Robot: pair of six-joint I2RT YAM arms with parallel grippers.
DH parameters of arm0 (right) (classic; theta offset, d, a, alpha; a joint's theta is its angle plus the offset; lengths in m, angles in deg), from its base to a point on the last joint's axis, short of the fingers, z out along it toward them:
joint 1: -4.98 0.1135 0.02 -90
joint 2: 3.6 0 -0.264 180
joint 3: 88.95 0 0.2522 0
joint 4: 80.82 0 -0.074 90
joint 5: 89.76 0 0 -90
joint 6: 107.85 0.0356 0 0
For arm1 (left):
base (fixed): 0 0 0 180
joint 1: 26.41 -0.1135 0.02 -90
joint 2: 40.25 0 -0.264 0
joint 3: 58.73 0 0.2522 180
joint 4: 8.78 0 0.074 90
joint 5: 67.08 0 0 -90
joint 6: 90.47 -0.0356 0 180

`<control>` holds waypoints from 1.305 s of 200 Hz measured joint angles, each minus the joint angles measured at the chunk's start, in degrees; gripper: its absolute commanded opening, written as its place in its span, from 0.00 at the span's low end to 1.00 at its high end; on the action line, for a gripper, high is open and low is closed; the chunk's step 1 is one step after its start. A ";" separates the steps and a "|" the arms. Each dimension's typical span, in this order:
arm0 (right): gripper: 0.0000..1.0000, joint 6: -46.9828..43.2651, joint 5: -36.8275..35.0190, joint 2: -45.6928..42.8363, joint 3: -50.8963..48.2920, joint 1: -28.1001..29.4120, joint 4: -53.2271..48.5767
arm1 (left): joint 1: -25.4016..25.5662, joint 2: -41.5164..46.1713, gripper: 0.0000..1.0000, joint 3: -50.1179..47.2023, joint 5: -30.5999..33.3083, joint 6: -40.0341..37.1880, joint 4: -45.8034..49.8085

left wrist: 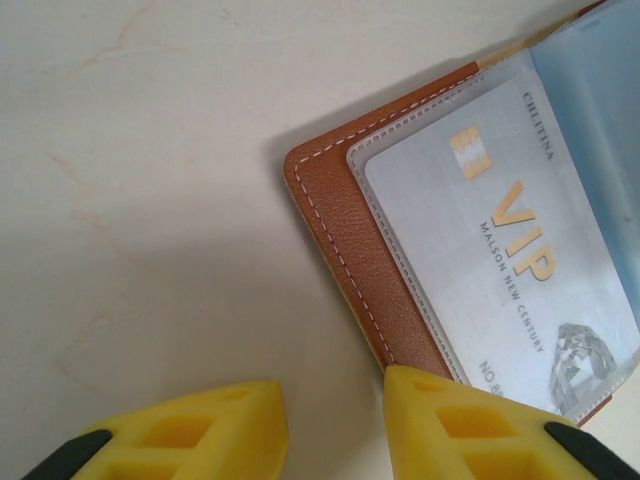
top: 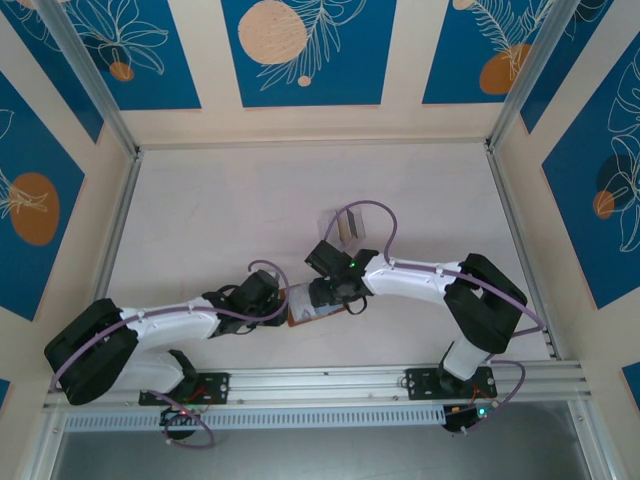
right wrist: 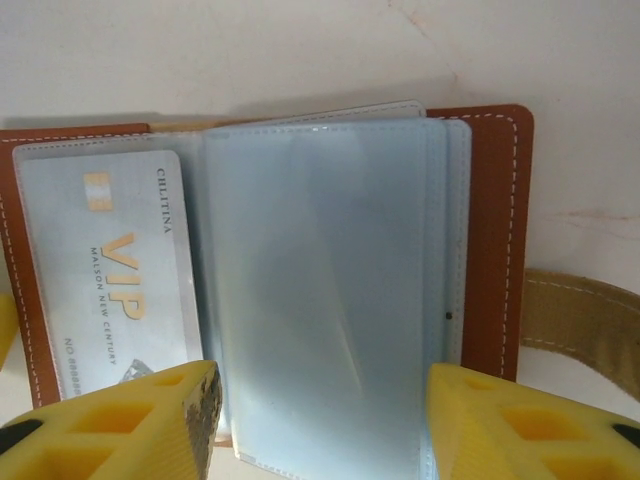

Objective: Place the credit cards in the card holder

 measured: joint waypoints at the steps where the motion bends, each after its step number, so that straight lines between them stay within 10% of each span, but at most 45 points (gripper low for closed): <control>1: 0.57 0.00 0.00 0.00 0.00 0.00 0.00 | 0.00 -0.02 0.35 0.00 0.00 0.00 0.00; 125: 0.54 0.63 0.52 -0.76 0.02 1.99 -0.15 | 0.00 -0.72 0.34 0.20 0.15 0.00 -0.20; 261: 0.64 2.64 18.45 3.98 0.92 -0.70 15.78 | -0.02 1.97 0.42 -0.55 0.22 3.98 0.22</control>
